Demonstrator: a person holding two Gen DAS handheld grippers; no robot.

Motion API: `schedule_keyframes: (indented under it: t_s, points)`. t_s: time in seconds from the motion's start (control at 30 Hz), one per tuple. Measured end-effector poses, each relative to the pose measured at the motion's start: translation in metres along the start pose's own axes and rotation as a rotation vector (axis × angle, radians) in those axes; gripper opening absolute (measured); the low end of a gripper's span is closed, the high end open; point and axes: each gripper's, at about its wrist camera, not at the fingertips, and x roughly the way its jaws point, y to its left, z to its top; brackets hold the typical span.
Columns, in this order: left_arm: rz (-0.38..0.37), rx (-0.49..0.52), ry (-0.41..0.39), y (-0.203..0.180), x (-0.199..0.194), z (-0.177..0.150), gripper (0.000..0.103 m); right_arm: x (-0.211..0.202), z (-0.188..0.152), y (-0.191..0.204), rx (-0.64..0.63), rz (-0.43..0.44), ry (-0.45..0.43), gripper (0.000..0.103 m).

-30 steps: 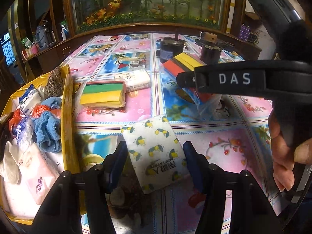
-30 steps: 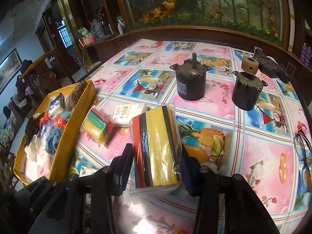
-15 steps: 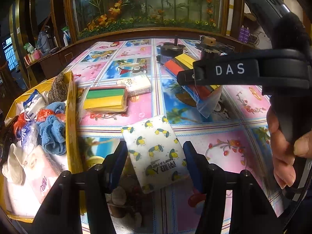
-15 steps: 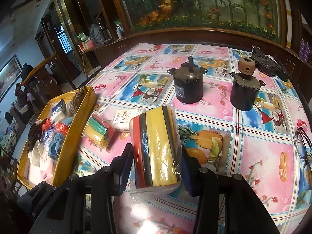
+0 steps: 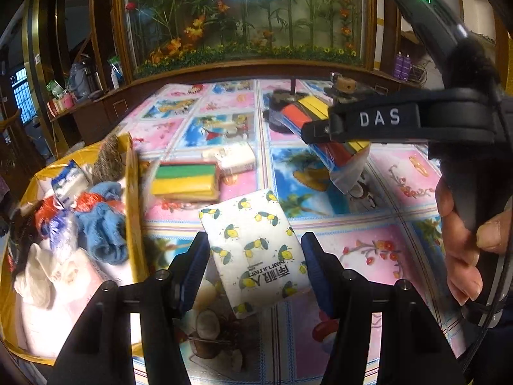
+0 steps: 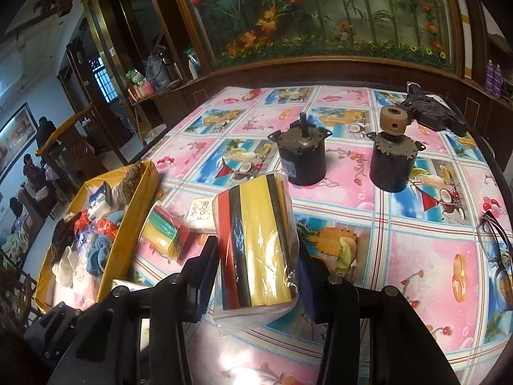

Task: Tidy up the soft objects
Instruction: 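Lift sponge pack with right tool while left tool lifts lemon-print tissue pack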

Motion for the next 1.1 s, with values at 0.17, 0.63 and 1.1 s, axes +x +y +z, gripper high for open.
schedule_keyframes:
  t_s: [0.17,0.63,1.1]
  points:
    - [0.097,0.021,-0.145,0.004,-0.025,0.006,0.058,-0.011,0.003,0.000,0.009,0.000,-0.060,0.049]
    - [0.322,0.059,-0.529,0.005,-0.077,-0.003,0.059,-0.039,0.003,0.018,-0.045,0.071,-0.204,0.049]
    - [0.305,0.046,-0.482,0.005,-0.072,-0.001,0.059,-0.038,0.001,0.020,-0.049,0.088,-0.192,0.049]
